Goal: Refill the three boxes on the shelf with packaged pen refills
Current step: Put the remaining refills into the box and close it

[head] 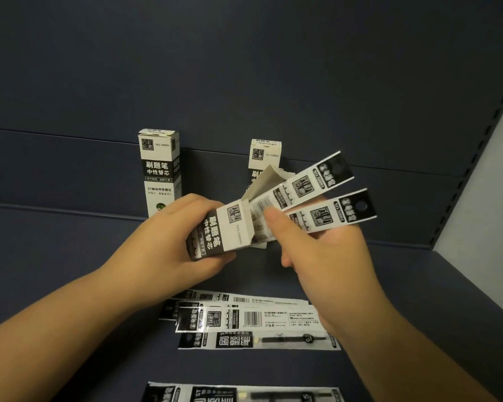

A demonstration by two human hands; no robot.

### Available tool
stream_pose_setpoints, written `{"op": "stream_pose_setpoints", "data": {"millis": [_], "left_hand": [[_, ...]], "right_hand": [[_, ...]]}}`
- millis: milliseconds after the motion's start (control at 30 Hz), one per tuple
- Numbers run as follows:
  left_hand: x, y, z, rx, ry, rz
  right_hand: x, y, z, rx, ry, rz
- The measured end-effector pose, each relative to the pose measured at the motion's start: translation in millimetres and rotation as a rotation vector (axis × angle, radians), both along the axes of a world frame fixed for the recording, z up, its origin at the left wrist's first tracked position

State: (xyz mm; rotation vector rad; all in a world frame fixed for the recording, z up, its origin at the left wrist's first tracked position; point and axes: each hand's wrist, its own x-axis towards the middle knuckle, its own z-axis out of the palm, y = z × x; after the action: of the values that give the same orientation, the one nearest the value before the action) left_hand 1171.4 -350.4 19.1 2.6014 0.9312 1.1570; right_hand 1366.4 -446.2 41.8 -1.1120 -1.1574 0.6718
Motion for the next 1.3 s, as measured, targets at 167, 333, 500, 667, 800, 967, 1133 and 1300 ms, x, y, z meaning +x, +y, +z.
{"op": "stream_pose_setpoints", "data": {"millis": [167, 333, 500, 667, 800, 967, 1133, 1300], "left_hand": [[1, 0, 1, -0.001, -0.018, 0.001], [1, -2, 1, -0.014, -0.029, 0.014], [3, -2, 0, -0.016, -0.013, 0.012], [2, -1, 1, -0.014, -0.028, 0.023], [2, -2, 1, -0.018, -0.008, 0.007], [0, 0, 1, -0.01, -0.039, 0.029], [1, -1, 1, -0.016, -0.02, 0.025], [-1, 1, 1, -0.011, -0.015, 0.034]], "right_hand": [[-1, 1, 2, 0.032, -0.018, 0.045], [2, 1, 6, 0.098, 0.029, -0.01], [2, -1, 8, 0.113, -0.094, -0.047], [5, -4, 14, 0.261, -0.069, -0.096], [0, -2, 6, 0.214, -0.188, -0.09], [-1, -1, 3, 0.271, -0.265, -0.077], [0, 2, 2, 0.2, -0.346, -0.094], [3, 1, 3, 0.228, -0.319, -0.078]]}}
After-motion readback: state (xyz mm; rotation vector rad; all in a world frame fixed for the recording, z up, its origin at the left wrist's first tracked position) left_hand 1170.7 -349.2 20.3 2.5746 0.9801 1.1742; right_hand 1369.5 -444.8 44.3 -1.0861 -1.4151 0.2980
